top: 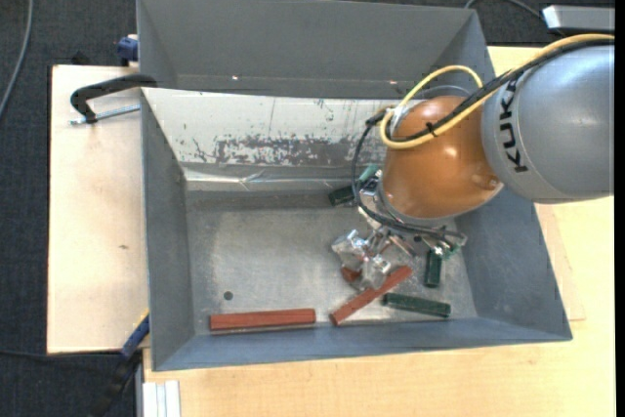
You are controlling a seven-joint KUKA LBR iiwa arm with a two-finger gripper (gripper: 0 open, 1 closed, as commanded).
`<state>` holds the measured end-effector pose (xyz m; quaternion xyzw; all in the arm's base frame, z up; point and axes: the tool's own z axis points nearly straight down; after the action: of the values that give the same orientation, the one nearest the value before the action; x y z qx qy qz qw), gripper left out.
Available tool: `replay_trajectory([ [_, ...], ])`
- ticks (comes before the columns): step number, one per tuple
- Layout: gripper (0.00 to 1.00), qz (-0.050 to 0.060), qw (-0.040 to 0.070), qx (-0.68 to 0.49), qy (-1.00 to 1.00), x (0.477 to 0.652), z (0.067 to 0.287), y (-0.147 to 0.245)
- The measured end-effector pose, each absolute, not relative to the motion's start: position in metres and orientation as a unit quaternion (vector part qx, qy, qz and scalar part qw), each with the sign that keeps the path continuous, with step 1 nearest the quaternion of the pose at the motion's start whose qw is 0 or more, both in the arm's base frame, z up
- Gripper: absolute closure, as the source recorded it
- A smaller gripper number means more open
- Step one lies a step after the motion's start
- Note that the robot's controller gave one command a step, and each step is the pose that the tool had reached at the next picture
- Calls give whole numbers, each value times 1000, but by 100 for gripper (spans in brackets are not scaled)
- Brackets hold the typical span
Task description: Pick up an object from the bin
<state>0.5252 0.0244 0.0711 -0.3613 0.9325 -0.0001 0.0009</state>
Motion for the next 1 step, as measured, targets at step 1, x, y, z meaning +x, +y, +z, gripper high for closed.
replay_trajectory([
  [1, 100, 0, 1, -361, 932, 525, 71, 25],
])
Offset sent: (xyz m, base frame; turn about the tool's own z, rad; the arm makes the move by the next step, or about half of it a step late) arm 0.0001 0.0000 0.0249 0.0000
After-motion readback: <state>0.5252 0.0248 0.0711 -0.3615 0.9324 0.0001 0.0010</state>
